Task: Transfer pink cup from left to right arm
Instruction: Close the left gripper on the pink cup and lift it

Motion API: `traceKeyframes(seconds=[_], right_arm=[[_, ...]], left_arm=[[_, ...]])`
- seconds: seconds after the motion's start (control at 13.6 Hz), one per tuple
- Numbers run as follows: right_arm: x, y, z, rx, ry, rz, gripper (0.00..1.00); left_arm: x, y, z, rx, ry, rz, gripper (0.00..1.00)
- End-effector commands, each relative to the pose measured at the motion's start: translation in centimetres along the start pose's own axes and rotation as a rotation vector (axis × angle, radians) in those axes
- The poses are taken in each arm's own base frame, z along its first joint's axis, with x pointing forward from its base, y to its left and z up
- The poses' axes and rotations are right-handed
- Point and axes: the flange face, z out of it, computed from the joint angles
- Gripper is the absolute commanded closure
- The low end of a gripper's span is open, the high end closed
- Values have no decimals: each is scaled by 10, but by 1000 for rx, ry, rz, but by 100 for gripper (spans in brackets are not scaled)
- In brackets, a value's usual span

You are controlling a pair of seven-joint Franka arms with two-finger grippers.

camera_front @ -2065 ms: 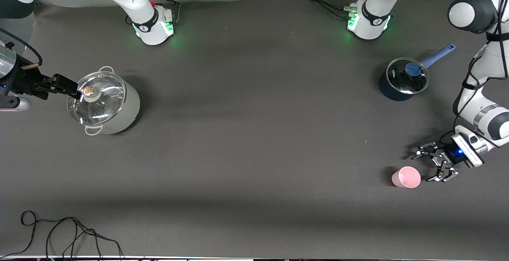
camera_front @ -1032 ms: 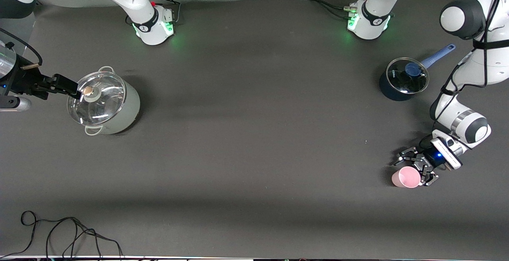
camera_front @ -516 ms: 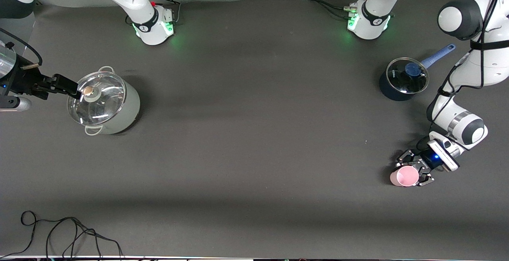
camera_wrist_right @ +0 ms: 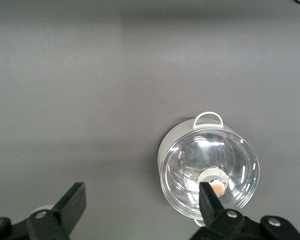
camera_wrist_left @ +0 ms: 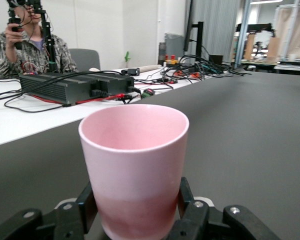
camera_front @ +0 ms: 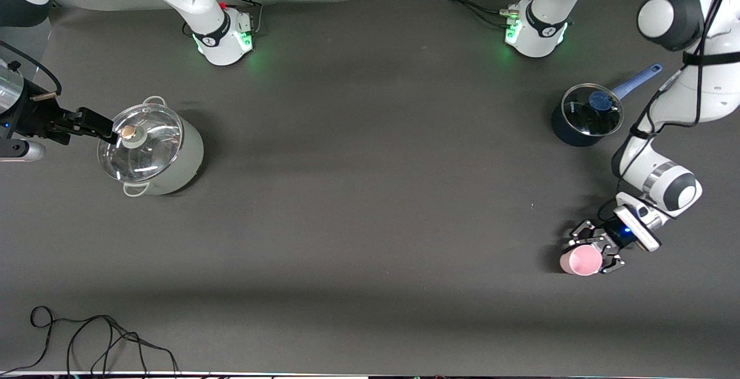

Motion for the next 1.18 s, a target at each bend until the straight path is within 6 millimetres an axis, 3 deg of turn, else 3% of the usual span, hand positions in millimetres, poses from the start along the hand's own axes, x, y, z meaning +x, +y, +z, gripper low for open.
traceKeyframes(seconds=[0.0,0.22,0.52,0.74,0.96,1.11], right_arm=[[-1,-1,-5,-1,-1,15,0],[-1,-2,-5,-8,-1,3,0],[1,4,-4,-13,1,8,0],[0,0,-5,-7,0,37,0],[-1,-6,-6,14,-6,184,0],[-5,-15,-6,85,-46,295,0]], left_arm=[[74,64,24,61,-59,-44,58],[137,142,69,103,-123,-87,58],[223,270,141,72,-126,-152,58],[272,355,174,-16,-97,-156,58],[300,414,188,-89,-102,-126,57],[316,438,197,-132,-81,-120,57]])
